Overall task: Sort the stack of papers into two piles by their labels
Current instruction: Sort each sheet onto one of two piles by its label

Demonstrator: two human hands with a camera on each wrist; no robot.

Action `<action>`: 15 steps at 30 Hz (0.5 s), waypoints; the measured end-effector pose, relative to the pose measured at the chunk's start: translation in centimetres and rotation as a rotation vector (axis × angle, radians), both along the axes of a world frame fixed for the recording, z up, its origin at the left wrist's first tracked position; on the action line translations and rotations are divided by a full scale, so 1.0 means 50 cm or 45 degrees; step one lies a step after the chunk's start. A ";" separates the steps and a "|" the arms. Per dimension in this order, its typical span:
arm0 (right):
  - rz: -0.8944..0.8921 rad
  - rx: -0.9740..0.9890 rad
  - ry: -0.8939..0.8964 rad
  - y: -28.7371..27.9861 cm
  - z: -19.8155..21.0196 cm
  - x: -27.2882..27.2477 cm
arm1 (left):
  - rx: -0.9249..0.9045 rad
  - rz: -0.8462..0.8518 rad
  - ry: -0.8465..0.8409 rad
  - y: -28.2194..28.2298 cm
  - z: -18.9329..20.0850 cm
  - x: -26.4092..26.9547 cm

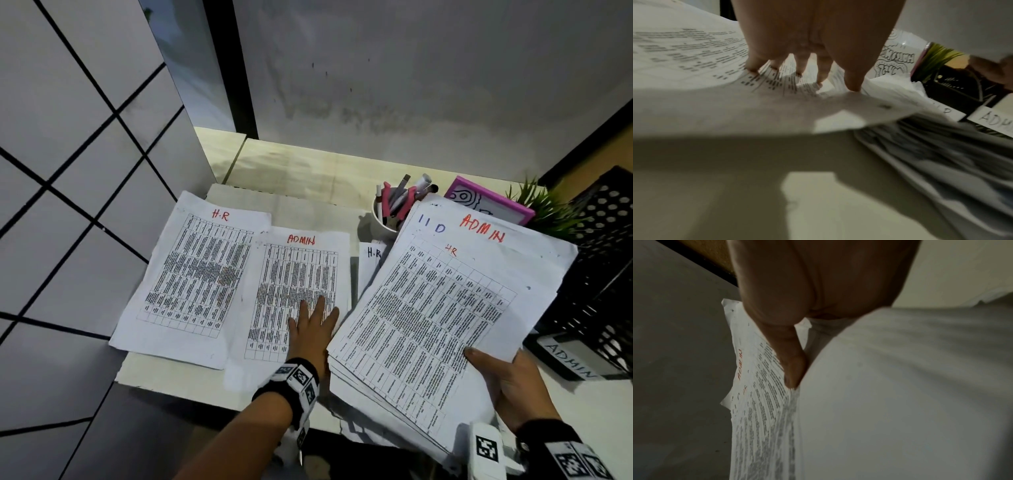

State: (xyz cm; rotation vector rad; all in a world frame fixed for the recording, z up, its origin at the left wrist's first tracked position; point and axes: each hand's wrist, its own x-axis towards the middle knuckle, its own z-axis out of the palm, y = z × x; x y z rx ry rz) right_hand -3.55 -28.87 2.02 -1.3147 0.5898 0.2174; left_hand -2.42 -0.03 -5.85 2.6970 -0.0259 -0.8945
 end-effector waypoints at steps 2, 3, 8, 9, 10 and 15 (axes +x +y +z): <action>0.024 0.008 -0.002 0.003 0.000 -0.001 | 0.091 -0.134 0.077 0.001 0.015 0.019; 0.025 0.013 -0.005 0.005 -0.001 -0.002 | 0.115 -0.226 0.075 0.003 0.007 0.025; 0.042 0.033 0.010 0.011 -0.010 -0.001 | 0.022 -0.072 -0.324 0.004 -0.002 0.049; 0.055 0.035 0.005 0.013 -0.009 -0.001 | -0.176 0.018 -0.346 0.004 0.009 0.050; 0.074 0.037 0.000 0.013 -0.009 0.001 | -0.360 0.108 -0.393 0.003 0.023 0.051; 0.143 -0.021 -0.074 0.025 0.009 0.008 | -1.074 0.880 -0.574 0.005 0.140 0.072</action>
